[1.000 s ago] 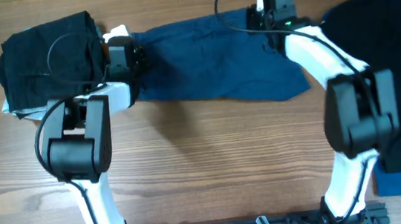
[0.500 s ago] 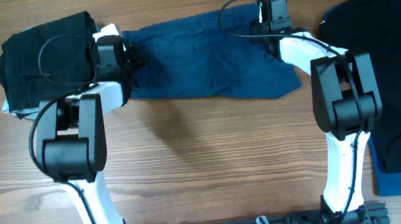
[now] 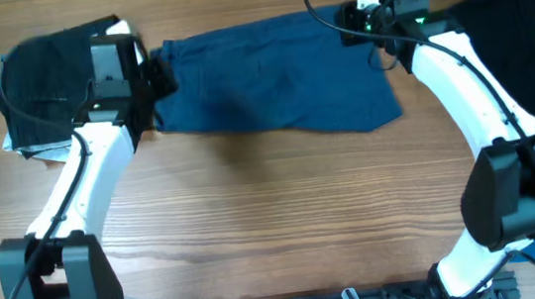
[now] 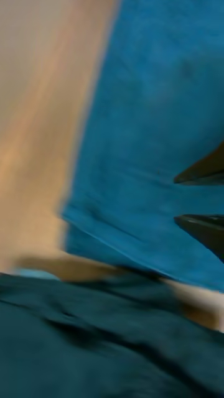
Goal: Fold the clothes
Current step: 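Grasp the folded shorts' edges with both grippers and adjust them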
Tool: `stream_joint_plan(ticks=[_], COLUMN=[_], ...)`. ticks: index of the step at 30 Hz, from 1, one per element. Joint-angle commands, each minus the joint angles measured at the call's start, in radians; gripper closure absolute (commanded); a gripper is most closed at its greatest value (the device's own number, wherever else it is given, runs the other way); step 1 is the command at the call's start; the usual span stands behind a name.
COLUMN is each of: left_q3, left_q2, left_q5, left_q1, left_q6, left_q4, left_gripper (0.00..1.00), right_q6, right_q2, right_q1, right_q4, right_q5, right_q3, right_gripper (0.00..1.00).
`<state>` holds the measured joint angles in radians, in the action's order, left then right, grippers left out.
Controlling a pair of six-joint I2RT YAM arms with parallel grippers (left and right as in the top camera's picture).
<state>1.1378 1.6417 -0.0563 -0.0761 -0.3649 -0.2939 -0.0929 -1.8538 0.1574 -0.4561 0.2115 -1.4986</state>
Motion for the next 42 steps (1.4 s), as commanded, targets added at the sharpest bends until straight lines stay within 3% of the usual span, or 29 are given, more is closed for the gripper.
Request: stream_joint_plan(ticks=[1, 6, 13, 17, 21, 30, 35, 42], left_q3=[-0.01, -0.01, -0.01, -0.01, -0.01, -0.01, -0.01, -0.01], left_q2=[0.011, 0.017, 0.062, 0.068, 0.07, 0.07, 0.07, 0.07], left_q5=[-0.116, -0.115, -0.114, -0.114, -0.115, -0.114, -0.114, -0.115], left_q1=[0.032, 0.042, 0.042, 0.042, 0.042, 0.042, 0.042, 0.04], left_q6=[0.097, 0.123, 0.122, 0.122, 0.118, 0.118, 0.118, 0.118], left_q4=[-0.071, -0.065, -0.016, 0.013, 0.01, 0.013, 0.012, 0.013], left_gripper=[0.81, 0.85, 0.86, 0.85, 0.85, 0.83, 0.84, 0.86], right_q6=[0.06, 0.063, 0.09, 0.094, 0.093, 0.079, -0.009, 0.016], right_q2=[-0.03, -0.06, -0.178, -0.256, -0.315, -0.368, -0.381, -0.381], right_q1=[0.043, 0.103, 0.119, 0.132, 0.132, 0.129, 0.101, -0.003], right_q4=[-0.039, -0.035, 0.006, 0.04, 0.051, -0.095, -0.192, -0.288], right_q5=[0.208, 0.099, 0.175, 0.231, 0.125, -0.087, -0.219, -0.237], right_q3=[0.008, 0.008, 0.008, 0.008, 0.008, 0.022, 0.022, 0.022], right_gripper=[0.73, 0.75, 0.9, 0.92, 0.93, 0.96, 0.96, 0.96])
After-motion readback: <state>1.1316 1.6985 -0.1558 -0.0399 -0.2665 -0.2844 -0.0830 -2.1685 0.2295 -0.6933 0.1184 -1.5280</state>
